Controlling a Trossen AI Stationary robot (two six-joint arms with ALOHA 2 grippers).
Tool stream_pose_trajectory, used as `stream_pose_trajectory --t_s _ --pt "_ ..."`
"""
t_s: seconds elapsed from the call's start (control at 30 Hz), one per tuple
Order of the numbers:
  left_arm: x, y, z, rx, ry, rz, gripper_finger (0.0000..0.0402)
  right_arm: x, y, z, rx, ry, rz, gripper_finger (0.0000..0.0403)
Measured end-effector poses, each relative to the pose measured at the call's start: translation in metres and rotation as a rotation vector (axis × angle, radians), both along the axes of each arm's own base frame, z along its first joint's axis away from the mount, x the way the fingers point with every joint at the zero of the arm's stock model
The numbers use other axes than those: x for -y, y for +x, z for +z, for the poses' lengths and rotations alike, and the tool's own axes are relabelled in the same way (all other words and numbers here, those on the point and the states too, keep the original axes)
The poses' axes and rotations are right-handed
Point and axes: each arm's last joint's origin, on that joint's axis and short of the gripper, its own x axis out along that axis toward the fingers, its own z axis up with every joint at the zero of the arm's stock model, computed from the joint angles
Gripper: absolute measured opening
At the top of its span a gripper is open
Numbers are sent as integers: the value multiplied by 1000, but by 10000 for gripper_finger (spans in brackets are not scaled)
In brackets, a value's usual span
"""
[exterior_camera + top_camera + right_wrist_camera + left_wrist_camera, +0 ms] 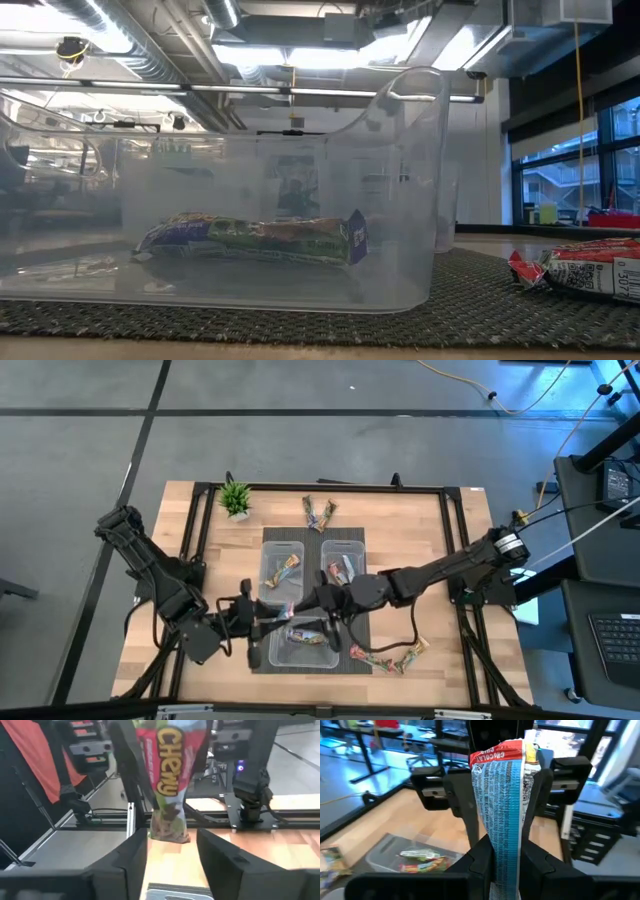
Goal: Pick and place Granola Bars by type
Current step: Put the left red granola bar into the top right transparent bin
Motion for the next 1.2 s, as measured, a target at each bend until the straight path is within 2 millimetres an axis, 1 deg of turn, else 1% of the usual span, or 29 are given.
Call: stream_pose_trajectory --t_s 0.17,0.3,0.43,0.67,0.77,0.83,1.03,1.2 --pt "-3 4 2 14 -19 5 58 -4 -1 0 8 -12 9 235" --pt "-5 8 4 36 -45 12 58 -4 -1 0 0 16 -15 261" --pt "-8 12 6 47 -66 -3 59 -4 -1 2 22 15 -24 268" --pt "-15 17 7 51 -68 25 59 -4 0 7 72 39 -25 265" --pt "-18 19 7 52 -67 40 59 -4 0 8 74 40 -31 249" --pt "-20 20 7 52 -68 46 59 -3 0 8 73 39 -35 229" --pt "-20 21 7 52 -66 45 59 0 1 7 70 36 -44 148" --pt "-20 21 7 35 6 30 63 1 2 6 67 33 -47 88"
